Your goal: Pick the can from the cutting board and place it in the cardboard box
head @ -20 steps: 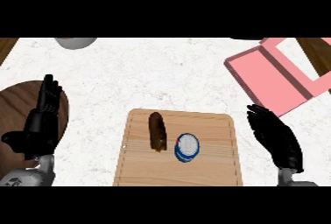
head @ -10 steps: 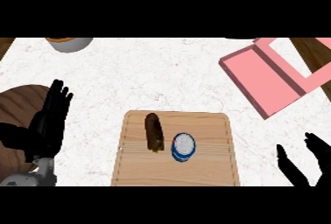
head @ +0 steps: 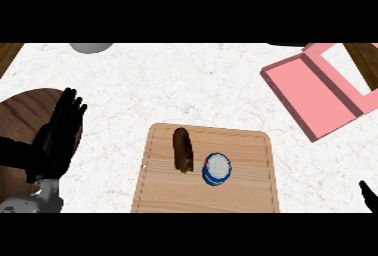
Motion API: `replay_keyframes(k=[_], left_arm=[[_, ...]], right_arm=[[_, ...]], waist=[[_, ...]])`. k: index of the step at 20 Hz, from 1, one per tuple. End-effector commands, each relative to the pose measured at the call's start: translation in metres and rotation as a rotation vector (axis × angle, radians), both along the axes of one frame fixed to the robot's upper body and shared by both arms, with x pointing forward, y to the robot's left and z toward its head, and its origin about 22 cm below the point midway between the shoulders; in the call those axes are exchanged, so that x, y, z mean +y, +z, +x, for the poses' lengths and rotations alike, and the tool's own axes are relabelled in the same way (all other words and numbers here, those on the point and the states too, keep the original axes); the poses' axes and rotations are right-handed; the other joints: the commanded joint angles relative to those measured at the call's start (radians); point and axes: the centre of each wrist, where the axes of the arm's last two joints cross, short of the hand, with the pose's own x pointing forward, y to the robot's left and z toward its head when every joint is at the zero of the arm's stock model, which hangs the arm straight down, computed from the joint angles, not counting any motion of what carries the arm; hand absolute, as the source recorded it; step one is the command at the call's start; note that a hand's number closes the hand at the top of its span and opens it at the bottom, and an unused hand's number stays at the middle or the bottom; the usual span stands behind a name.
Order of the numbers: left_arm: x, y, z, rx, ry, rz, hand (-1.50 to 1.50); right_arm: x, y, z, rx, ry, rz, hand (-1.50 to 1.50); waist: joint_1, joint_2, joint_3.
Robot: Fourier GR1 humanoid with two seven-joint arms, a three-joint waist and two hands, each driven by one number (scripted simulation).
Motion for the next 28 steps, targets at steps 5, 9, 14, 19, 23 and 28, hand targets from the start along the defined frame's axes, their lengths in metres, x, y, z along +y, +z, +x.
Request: replay_keyframes(k=[5, 9, 14, 19, 23, 28], left_arm=[[-0.022, 0.005, 0.003, -0.003, -0.048, -0.010, 0.00], [-0.004, 0.002, 0.008, 0.011, -0.047, -0.025, 0.00], [-0.003, 0.012, 0.025, 0.007, -0.043, -0.009, 0.00], [-0.010, 0.002, 0.000, -0.012, -0.021, -0.026, 0.00], [-0.001, 0.007, 0.010, 0.001, -0.021, -0.009, 0.00], [-0.009, 0.001, 0.009, 0.004, -0.024, -0.019, 0.00]], right_arm=[[0.037, 0.085, -0.013, 0.256, 0.104, 0.051, -1.50], [0.057, 0.105, 0.001, 0.222, 0.125, 0.102, -1.50], [0.089, 0.114, 0.031, 0.224, 0.160, 0.129, -1.50], [0.106, 0.110, 0.061, 0.317, 0.105, 0.092, -1.50], [0.124, 0.109, 0.070, 0.339, 0.128, 0.133, -1.50], [0.146, 0.104, 0.076, 0.363, 0.144, 0.109, -1.50]], waist=[[0.037, 0.007, 0.003], [0.031, 0.003, 0.004], [0.023, 0.002, 0.004], [0.024, -0.003, 0.006], [0.017, -0.003, 0.007], [0.014, -0.003, 0.007]])
